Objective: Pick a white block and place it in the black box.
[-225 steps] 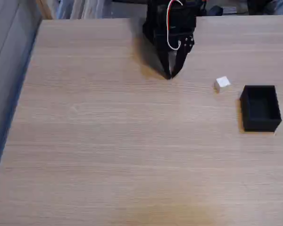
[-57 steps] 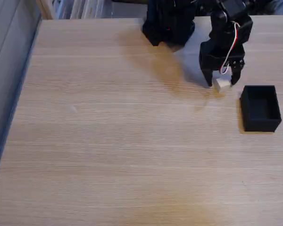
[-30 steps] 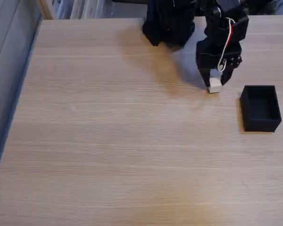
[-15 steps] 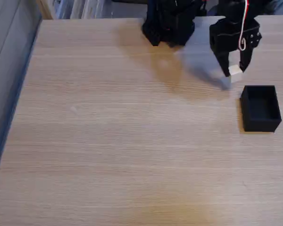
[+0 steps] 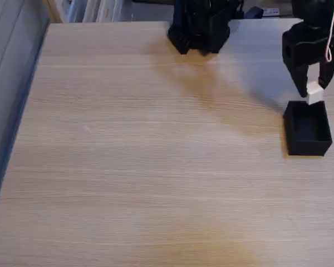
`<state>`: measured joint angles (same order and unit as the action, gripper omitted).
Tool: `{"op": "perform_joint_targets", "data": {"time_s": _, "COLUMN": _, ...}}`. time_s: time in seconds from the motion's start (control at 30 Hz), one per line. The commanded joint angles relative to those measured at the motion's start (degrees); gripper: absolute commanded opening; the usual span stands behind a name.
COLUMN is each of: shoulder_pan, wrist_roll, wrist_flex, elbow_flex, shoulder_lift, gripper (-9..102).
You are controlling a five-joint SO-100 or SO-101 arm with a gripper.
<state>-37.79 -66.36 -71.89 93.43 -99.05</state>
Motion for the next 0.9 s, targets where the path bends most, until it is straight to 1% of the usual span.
{"op": "perform_joint_targets", "data": {"time_s": 0.0, "shoulder_pan": 0.35, "wrist_roll": -0.18, "wrist_flex": -0.62, "elbow_flex": -3.6, "shoulder_lift": 1.49, "gripper": 1}}
{"op": "perform_joint_targets", "data": {"time_s": 0.13, "shoulder_pan": 1.49, "wrist_roll": -0.44, "wrist_flex": -0.79, "elbow_flex": -4.83, "shoulder_lift": 3.16, "gripper": 6}}
{"op": "perform_joint_targets", "data": {"time_s": 0.27, "shoulder_pan": 2.11, "wrist_roll": -0.26, "wrist_flex": -0.88, "elbow_flex": -6.15, "shoulder_lift": 4.04, "gripper": 18}}
{"op": "perform_joint_targets", "data": {"time_s": 0.33, "shoulder_pan": 2.29, "wrist_roll": -0.18, "wrist_flex": -0.88, "elbow_flex": -6.5, "shoulder_lift": 4.13, "gripper": 20}}
{"op": "perform_joint_targets", "data": {"time_s": 0.47, "shoulder_pan": 2.29, "wrist_roll": -0.09, "wrist_flex": -0.88, "elbow_flex": -6.68, "shoulder_lift": 3.87, "gripper": 21}}
{"op": "perform_joint_targets", "data": {"time_s": 0.53, "shoulder_pan": 2.46, "wrist_roll": -0.53, "wrist_flex": -0.97, "elbow_flex": -6.5, "shoulder_lift": 3.34, "gripper": 20}}
{"op": "perform_joint_targets", "data": {"time_s": 0.7, "shoulder_pan": 3.25, "wrist_roll": -0.53, "wrist_flex": -1.05, "elbow_flex": -4.75, "shoulder_lift": 0.09, "gripper": 0}}
{"op": "perform_joint_targets", "data": {"time_s": 0.77, "shoulder_pan": 4.04, "wrist_roll": -0.62, "wrist_flex": -0.97, "elbow_flex": -2.81, "shoulder_lift": -2.55, "gripper": 0}}
{"op": "perform_joint_targets", "data": {"time_s": 0.87, "shoulder_pan": 6.24, "wrist_roll": -3.69, "wrist_flex": 0.35, "elbow_flex": 4.13, "shoulder_lift": -8.44, "gripper": 0}}
